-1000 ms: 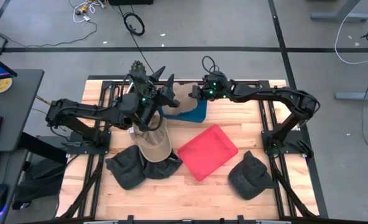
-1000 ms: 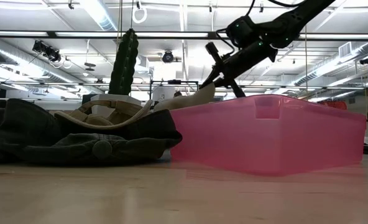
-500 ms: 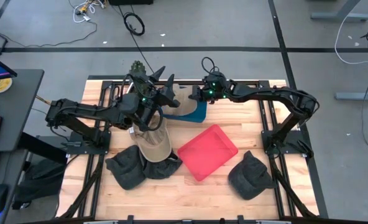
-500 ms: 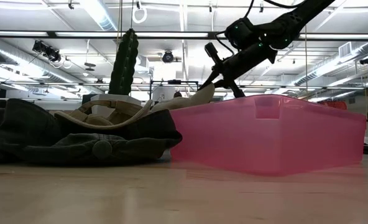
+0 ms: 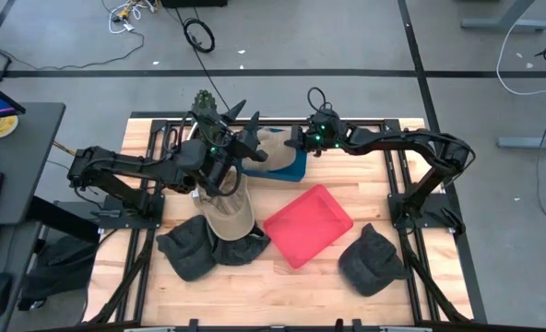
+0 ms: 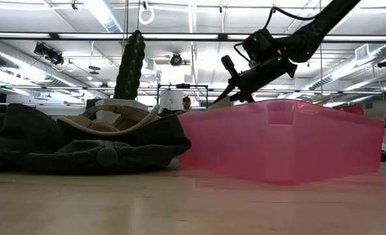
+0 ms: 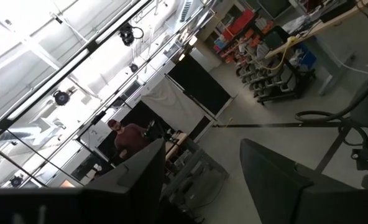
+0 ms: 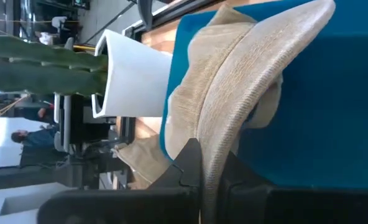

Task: Pick & Place hat
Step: Put the top brown cap into the blue bin, then put the brown cap into the blue bin

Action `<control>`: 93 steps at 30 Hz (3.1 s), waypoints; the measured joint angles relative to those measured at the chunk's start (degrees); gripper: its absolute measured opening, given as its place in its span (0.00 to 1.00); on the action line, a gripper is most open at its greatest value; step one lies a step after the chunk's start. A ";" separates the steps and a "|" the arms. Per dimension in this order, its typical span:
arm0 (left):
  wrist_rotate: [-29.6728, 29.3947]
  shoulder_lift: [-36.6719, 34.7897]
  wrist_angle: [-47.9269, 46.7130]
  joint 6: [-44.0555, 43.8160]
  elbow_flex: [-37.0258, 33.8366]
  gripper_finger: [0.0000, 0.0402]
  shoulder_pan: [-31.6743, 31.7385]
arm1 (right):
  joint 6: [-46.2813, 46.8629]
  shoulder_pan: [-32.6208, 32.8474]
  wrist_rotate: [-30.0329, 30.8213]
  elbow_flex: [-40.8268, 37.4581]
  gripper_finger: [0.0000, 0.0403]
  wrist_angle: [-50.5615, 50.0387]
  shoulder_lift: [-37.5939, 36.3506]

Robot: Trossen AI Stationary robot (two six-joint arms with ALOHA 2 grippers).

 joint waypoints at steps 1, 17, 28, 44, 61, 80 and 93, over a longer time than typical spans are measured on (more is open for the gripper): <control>-0.02 0.00 -0.01 0.00 0.00 0.52 0.00 | -0.04 -0.11 0.02 -0.20 0.01 -0.18 0.00; -0.02 -0.02 -0.01 0.00 0.00 0.52 0.02 | -1.11 -1.04 -2.15 -0.44 0.55 -1.44 -0.32; -0.09 -0.02 -0.05 0.03 0.00 0.52 0.02 | -1.62 -3.79 -7.14 -0.46 0.71 -5.08 -3.85; -0.15 -0.02 -0.07 0.13 0.00 0.52 0.04 | -11.38 -5.11 -5.38 -0.46 0.65 -22.87 -13.33; -11.18 -0.07 -9.47 -6.75 -0.02 0.52 -1.03 | -21.87 -6.99 -5.93 -0.46 0.54 -27.29 -24.72; -4.53 -0.05 -30.54 -46.09 -0.04 0.52 -6.73 | -29.08 -6.99 -11.58 -0.46 0.52 -28.85 -25.35; 17.41 1.31 -59.48 -89.05 0.00 0.49 -3.29 | -33.50 -6.99 -14.96 -0.46 0.52 -30.24 -25.31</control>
